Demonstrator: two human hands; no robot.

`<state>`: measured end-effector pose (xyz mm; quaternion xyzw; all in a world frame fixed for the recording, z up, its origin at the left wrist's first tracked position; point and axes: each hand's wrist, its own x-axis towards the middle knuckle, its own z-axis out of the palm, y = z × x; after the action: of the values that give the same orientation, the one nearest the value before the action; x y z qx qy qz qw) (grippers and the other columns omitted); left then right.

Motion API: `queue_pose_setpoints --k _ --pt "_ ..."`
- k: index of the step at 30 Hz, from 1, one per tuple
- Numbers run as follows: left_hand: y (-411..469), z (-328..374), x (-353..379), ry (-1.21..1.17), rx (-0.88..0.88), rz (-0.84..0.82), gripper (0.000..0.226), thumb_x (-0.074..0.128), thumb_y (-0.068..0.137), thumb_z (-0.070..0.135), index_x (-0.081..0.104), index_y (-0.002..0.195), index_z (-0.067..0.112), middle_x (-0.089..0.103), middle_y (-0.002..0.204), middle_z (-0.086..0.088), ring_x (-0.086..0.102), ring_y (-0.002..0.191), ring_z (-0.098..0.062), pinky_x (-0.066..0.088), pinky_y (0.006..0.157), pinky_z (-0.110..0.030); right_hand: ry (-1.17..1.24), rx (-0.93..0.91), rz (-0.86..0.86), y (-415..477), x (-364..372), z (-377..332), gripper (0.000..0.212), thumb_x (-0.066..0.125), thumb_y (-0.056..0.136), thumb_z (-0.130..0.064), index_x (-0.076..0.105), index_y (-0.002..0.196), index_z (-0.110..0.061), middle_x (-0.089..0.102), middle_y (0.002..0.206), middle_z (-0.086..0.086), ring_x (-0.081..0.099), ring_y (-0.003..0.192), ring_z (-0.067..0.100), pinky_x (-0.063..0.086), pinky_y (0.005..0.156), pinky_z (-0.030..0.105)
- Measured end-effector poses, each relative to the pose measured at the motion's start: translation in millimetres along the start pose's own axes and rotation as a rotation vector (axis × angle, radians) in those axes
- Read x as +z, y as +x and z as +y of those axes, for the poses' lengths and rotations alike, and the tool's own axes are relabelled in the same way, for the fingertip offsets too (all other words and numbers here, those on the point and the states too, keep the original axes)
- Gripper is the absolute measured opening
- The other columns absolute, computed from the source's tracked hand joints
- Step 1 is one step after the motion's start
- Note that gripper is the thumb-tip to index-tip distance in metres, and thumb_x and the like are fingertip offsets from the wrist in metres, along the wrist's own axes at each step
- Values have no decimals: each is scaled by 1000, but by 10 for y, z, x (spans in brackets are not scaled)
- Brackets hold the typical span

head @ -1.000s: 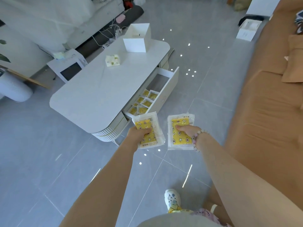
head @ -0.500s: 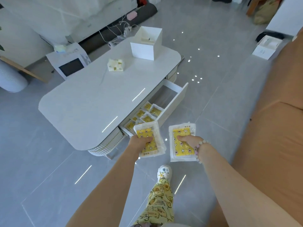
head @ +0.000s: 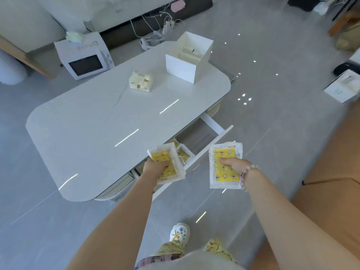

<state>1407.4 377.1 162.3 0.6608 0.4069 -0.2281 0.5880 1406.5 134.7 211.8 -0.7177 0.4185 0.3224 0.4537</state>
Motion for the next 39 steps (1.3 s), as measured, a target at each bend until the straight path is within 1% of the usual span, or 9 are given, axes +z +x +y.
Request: queue_pose_setpoints --k 2,5,9,17,21,27,33,37,39 --pt "77 115 126 -18 -24 -6 14 70 83 13 57 75 16 65 92 -7 63 92 -28 52 90 -42 0 28 -15 185 -85 -61 59 77 70 -48 63 116 -12 65 117 7 63 109 24 56 82 38" --pt "230 220 306 -41 -64 -2 13 69 83 13 58 78 16 65 91 -7 63 92 -28 53 88 -41 -77 24 -47 397 -170 -234 60 73 74 -49 60 121 -15 61 123 5 62 108 23 54 69 33" --pt "489 315 539 -128 -140 43 12 71 81 14 60 79 16 67 96 -9 66 96 -29 53 89 -47 -176 0 -128 791 -246 -638 61 69 77 -51 57 126 -17 59 126 6 61 107 26 49 96 39" --pt "943 422 866 -305 -316 229 13 71 82 12 61 90 10 66 99 -12 64 95 -31 53 88 -43 -432 -81 -231 1829 -236 -1605 54 66 78 -47 59 123 -17 60 123 8 60 104 25 49 95 38" --pt "1262 344 999 -459 -419 277 20 68 85 12 57 101 8 63 101 -11 62 94 -30 51 83 -41 -586 -75 -279 2282 -64 -1868 51 59 86 -44 54 129 -17 53 134 7 56 109 25 51 74 31" --pt "1875 -115 1024 -564 -535 336 14 60 89 8 51 80 14 60 87 -8 61 84 -27 50 78 -38 -787 4 -209 2847 430 -1774 69 63 85 -49 45 133 -3 52 132 15 34 40 13 27 31 13" --pt "2805 -743 788 -477 -553 388 3 55 91 9 55 90 12 62 101 -12 60 92 -28 50 82 -37 -933 -10 -216 3646 1356 -1444 89 63 82 -56 26 146 -6 49 133 15 36 45 13 29 35 18" --pt "3363 -908 837 -366 -480 313 3 55 92 10 55 91 12 59 94 -5 57 79 -18 49 70 -28 -934 -71 -218 4223 1831 -1296 74 61 83 -55 45 135 -5 51 110 12 35 47 15 29 38 20" --pt "3635 -866 1051 -318 -407 231 25 56 92 14 53 116 7 59 106 -5 58 89 -19 48 76 -29 -964 -107 -253 4505 1911 -1324 62 54 88 -54 51 130 -9 52 120 12 41 53 17 29 34 19"
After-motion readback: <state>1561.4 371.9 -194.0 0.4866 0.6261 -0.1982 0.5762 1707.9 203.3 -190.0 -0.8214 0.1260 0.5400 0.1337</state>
